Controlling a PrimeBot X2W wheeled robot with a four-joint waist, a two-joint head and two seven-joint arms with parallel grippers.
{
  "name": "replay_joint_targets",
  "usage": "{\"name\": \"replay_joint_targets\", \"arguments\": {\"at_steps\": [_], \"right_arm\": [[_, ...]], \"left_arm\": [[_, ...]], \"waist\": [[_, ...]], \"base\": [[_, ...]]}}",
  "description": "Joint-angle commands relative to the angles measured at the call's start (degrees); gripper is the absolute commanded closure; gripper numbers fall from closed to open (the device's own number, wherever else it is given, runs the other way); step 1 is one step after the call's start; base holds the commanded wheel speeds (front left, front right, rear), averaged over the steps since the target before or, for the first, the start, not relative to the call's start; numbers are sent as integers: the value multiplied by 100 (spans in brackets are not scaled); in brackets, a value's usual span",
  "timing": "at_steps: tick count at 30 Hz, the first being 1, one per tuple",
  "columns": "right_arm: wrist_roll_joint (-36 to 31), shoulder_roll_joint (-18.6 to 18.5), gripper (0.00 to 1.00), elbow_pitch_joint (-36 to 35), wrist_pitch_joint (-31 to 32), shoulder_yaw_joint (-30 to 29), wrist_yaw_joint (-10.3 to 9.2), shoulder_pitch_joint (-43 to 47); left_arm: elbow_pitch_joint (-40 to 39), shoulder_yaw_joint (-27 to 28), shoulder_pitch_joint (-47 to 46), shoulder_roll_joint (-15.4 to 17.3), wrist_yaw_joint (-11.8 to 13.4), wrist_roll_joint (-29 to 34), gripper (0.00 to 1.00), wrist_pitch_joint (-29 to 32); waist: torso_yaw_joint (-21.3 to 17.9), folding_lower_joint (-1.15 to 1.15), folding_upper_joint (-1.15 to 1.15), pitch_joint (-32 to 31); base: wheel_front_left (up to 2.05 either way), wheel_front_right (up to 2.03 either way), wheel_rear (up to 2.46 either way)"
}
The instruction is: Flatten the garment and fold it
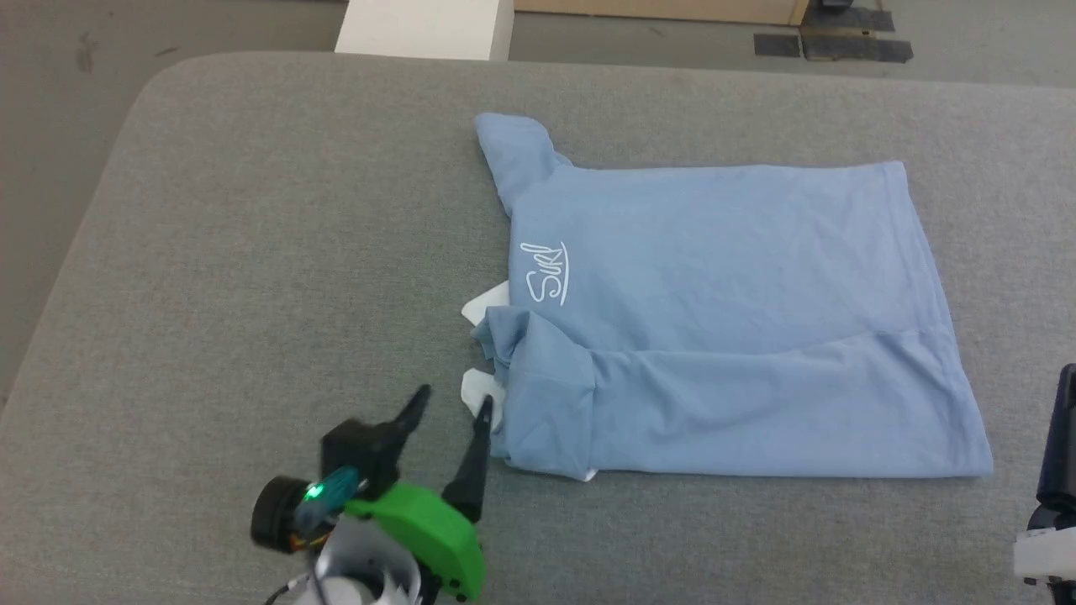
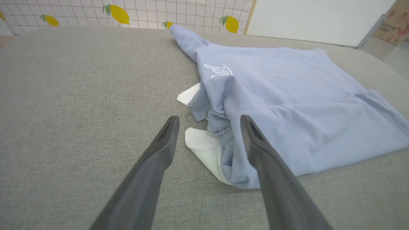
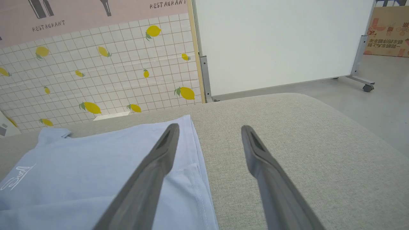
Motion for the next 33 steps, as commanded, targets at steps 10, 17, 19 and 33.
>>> {"name": "replay_joint_targets", "arguments": {"at_steps": [10,17,19,33], "right_arm": [[-2,4,0,190,-32,69,-8,-249],[-6,4,0,256,-56,34,-8,-297],[-6,4,0,272,-56,36,-8,-304],[-230,4,0,77,386,358,-8,-554]], "left_arm": [[746,-265,-833,-43,112,-110,0,1663],[1101,-220,-781,-136,403,-450,0,2698],[1116,-191,-778,-144,443,-485,0,2733],[1478,-11,-724,-344,309,-777,100,2065]], "waist": [[-330,0,0,415],[-424,0,0,521],[-435,0,0,542],[-429,0,0,479]], "base": [[0,0,0],[0,0,0],[0,0,0],[0,0,0]]}}
